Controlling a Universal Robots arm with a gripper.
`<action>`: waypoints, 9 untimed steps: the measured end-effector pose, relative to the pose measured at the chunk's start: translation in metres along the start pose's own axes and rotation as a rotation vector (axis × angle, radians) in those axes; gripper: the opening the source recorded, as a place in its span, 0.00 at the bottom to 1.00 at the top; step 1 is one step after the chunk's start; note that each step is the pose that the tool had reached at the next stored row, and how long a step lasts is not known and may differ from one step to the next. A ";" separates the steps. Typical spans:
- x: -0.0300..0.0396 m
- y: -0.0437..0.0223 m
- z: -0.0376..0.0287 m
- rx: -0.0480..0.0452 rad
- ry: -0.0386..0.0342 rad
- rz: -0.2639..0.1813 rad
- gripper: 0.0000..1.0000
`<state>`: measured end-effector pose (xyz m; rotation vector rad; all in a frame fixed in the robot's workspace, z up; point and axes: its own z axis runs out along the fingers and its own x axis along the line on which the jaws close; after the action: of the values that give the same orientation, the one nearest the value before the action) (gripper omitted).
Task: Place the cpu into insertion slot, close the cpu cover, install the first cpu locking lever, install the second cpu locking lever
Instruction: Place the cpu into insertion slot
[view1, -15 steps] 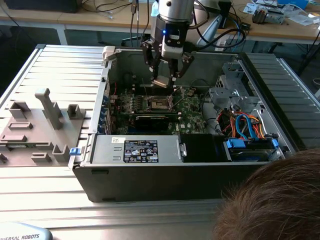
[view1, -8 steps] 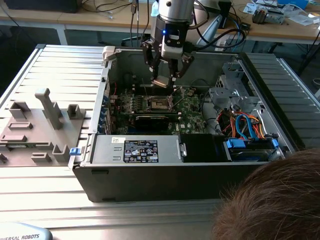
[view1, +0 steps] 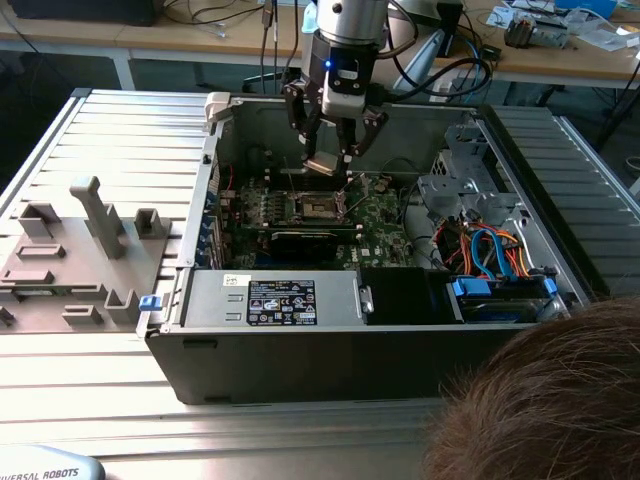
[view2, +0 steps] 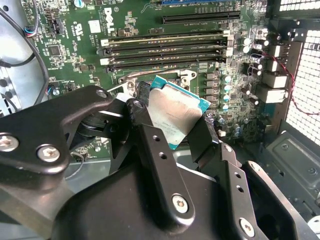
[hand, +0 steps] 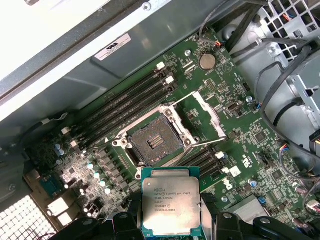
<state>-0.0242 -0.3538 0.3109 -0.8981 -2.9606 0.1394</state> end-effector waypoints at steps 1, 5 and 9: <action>0.0000 0.0000 0.0000 0.0001 0.0002 0.002 0.55; 0.0000 0.0000 0.0002 -0.0001 0.0005 0.005 0.55; 0.0000 0.0000 0.0003 0.0000 0.0008 0.009 0.55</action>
<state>-0.0242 -0.3538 0.3106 -0.9111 -2.9562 0.1394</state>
